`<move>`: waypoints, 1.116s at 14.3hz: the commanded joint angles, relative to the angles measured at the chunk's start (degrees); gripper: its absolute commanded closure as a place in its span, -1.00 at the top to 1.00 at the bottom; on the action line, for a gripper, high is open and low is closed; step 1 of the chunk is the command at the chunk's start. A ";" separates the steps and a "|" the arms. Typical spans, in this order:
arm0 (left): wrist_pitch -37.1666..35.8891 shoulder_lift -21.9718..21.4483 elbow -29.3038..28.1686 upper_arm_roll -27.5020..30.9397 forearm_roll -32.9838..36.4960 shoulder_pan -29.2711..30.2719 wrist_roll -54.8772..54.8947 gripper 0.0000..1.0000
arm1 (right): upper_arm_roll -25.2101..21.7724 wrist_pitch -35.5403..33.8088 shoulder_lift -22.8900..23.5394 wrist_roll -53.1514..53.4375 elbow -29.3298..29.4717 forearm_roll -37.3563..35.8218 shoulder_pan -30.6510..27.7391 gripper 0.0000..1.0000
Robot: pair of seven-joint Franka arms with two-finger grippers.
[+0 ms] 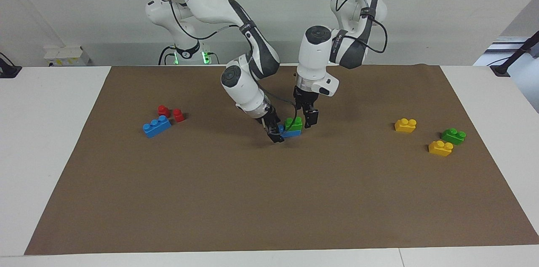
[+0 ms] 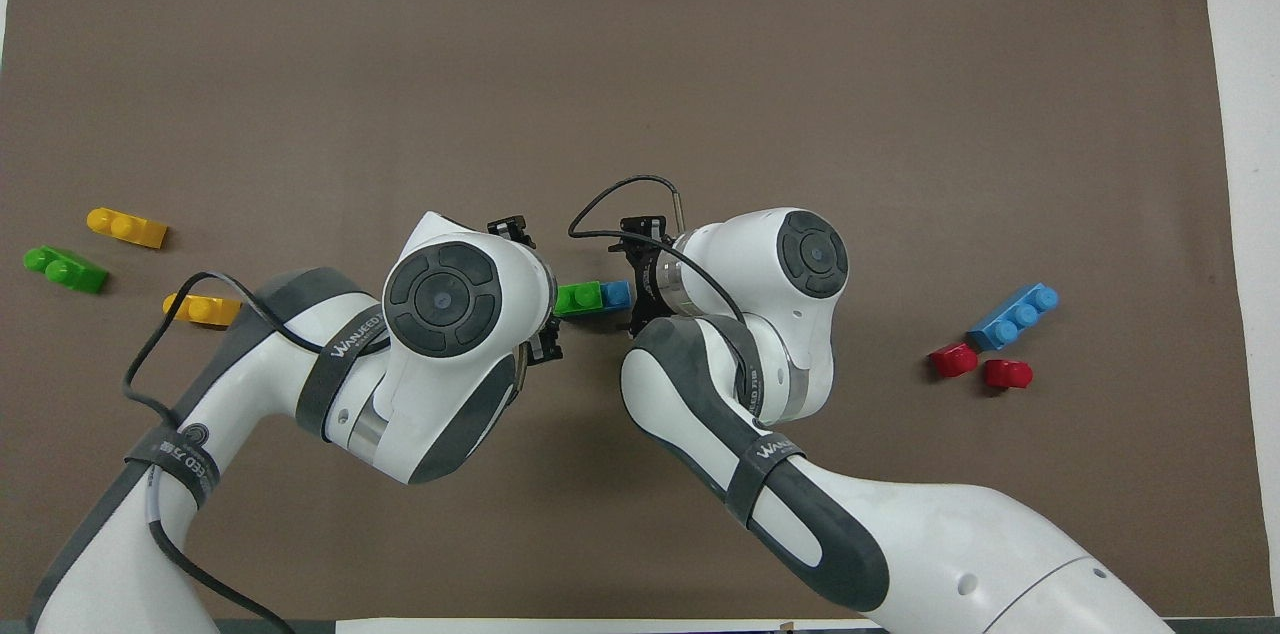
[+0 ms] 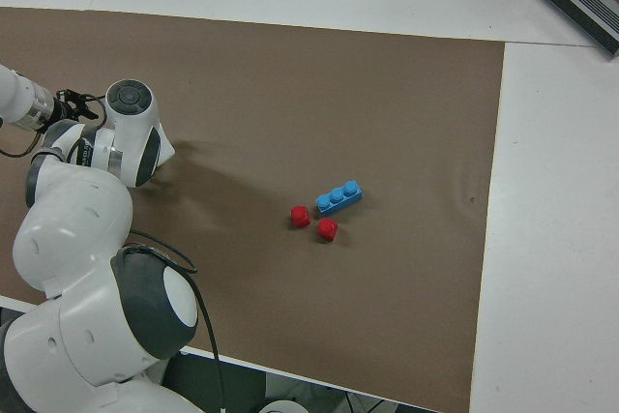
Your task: Remove green block with left arm and hold with right
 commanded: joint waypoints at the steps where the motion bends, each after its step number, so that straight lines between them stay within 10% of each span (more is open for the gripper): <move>1: 2.14 1.95 0.96 0.93 0.95 -1.35 -2.21 1.00 | -0.13 1.60 0.24 0.40 0.07 1.56 0.68 0.70; 5: 2.85 4.14 1.75 0.93 0.95 -1.35 -2.38 1.00 | -0.13 1.61 0.24 0.40 0.07 1.56 0.59 -1.00; 13: 2.85 4.68 2.10 0.93 1.04 -1.17 -1.86 0.98 | -0.13 1.78 0.32 0.40 0.07 2.00 0.59 -1.00; 15: 2.93 4.77 2.01 0.93 1.04 -1.26 -1.07 0.38 | -0.13 1.78 0.32 0.49 0.07 2.00 0.59 -1.00; 16: 2.93 4.77 2.01 0.84 1.04 -1.26 -0.11 -0.24 | -0.13 1.78 0.32 0.49 0.07 2.00 0.59 -1.00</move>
